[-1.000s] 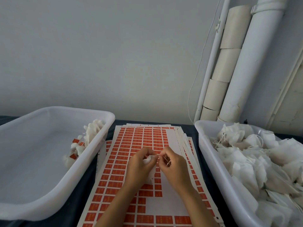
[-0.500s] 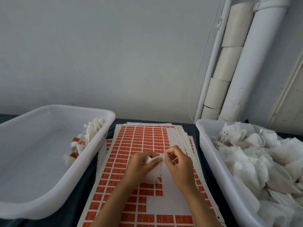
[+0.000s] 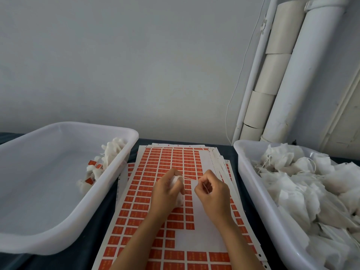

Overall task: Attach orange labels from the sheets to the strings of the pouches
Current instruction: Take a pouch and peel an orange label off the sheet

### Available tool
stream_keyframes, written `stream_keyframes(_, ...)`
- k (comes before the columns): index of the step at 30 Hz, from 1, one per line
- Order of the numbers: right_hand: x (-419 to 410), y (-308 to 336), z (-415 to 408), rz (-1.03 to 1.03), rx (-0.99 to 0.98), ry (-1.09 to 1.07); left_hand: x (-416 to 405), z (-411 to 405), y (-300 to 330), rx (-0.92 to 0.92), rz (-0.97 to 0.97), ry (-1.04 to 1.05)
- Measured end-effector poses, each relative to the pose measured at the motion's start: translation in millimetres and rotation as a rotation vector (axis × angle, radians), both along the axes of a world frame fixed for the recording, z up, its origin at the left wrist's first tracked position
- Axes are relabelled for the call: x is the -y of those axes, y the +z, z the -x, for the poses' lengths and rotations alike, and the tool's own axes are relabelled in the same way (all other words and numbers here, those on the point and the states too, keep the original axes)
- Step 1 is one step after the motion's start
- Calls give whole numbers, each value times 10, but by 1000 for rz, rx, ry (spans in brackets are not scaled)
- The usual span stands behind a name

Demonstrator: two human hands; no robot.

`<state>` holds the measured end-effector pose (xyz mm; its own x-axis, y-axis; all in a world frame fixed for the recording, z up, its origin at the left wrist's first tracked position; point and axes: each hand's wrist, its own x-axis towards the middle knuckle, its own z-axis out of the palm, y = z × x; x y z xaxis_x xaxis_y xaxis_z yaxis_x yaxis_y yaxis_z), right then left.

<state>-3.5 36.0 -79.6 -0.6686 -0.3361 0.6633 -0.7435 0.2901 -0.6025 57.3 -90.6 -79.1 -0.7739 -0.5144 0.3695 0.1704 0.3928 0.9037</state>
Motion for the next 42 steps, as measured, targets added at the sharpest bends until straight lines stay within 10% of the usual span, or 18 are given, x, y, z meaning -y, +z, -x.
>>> stream_keyframes(9, 31, -2, 57, 58, 104, -44, -93, -44, 83, -16, -159, -90)
stream_keyframes(18, 10, -79, 122, 81, 172, -39, -33, -109, 181, 137, -845, -257)
stream_keyframes(42, 26, -58, -34, -146, 141, 185, -30, -82, 7, -49, -257, -103)
